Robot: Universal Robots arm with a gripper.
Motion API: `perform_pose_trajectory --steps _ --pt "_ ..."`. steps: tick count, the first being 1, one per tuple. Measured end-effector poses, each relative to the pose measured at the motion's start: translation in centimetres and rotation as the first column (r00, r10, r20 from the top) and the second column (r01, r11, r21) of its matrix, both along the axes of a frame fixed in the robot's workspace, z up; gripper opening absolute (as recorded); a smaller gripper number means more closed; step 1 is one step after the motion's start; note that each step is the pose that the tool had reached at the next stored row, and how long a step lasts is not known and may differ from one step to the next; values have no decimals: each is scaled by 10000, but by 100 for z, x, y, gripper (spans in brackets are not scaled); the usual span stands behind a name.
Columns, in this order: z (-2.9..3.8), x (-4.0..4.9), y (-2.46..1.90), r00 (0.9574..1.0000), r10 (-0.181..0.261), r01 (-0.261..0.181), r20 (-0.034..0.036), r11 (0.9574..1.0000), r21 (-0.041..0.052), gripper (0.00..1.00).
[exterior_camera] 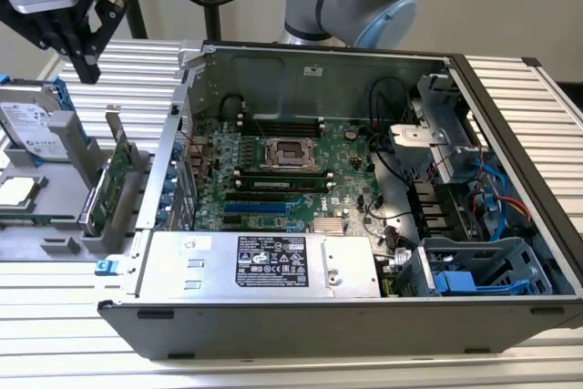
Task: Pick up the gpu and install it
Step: 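Reach for the gpu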
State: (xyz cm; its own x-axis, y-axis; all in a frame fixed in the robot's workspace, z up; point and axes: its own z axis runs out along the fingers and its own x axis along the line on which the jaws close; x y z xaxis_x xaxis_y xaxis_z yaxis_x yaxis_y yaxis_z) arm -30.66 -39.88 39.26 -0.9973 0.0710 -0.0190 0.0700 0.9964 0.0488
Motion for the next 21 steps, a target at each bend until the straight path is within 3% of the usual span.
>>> perform_pose_trajectory --steps 11,21 --pt "0 -212 0 10000 0 0 0 10000 0 0" --pt "0 -336 0 10000 0 0 0 10000 -1 0"
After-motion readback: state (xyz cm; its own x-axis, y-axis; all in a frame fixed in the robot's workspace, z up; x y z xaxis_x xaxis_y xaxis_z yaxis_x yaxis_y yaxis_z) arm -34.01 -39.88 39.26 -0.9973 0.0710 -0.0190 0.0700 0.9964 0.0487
